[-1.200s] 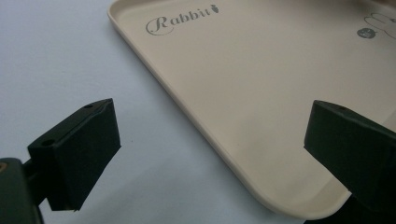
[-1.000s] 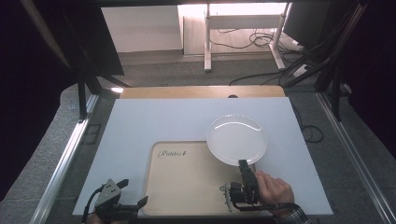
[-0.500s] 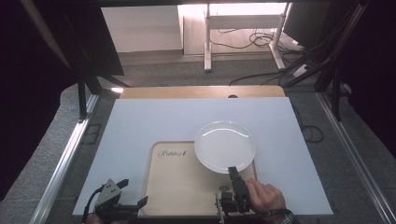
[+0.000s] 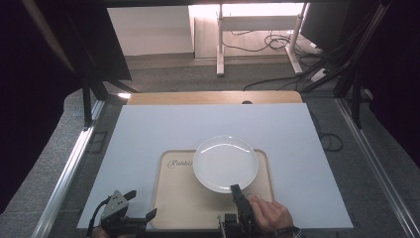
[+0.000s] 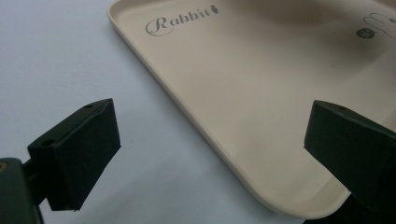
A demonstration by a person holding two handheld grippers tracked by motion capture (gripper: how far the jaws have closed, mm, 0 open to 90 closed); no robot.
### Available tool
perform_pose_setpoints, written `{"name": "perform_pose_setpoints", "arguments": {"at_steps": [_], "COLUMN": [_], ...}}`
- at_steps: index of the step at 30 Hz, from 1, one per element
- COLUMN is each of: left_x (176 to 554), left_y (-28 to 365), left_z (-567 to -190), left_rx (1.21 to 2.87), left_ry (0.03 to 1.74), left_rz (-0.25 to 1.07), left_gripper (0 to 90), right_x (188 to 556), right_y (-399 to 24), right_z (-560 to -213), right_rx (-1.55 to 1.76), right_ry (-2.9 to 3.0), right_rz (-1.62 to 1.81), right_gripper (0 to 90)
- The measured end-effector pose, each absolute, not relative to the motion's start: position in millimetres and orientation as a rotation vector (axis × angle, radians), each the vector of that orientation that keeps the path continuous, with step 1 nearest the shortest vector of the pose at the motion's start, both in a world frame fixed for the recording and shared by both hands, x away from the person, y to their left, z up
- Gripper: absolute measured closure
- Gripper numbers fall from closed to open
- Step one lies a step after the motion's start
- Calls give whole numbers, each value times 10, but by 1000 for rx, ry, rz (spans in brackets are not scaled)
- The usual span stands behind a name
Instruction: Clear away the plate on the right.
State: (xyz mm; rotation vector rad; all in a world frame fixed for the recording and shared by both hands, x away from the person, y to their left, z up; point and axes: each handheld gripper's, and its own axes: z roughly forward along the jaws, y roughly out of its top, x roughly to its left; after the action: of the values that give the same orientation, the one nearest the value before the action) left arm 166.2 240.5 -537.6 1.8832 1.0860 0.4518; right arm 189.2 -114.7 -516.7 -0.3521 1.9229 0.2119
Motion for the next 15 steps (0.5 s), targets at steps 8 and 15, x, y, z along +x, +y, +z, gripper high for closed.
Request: {"name": "perform_pose_setpoints", "arguments": {"at_steps": [8,15], "left_x": [1661,1661], "left_y": [2402,2403], "left_z": [-5376,-5375], "left_rx": [1881,1883], "left_ry": [1087,1085], "left_rz": [452,453], "left_gripper": [30,30], "right_x": [1794,1728], "right_y": [-1069,-1010], "right_z": [-5205,-5257], "right_rx": [-386,-413], "right_ry": [1935,1944], "right_rz": [229,248], "right_gripper": [850,850]}}
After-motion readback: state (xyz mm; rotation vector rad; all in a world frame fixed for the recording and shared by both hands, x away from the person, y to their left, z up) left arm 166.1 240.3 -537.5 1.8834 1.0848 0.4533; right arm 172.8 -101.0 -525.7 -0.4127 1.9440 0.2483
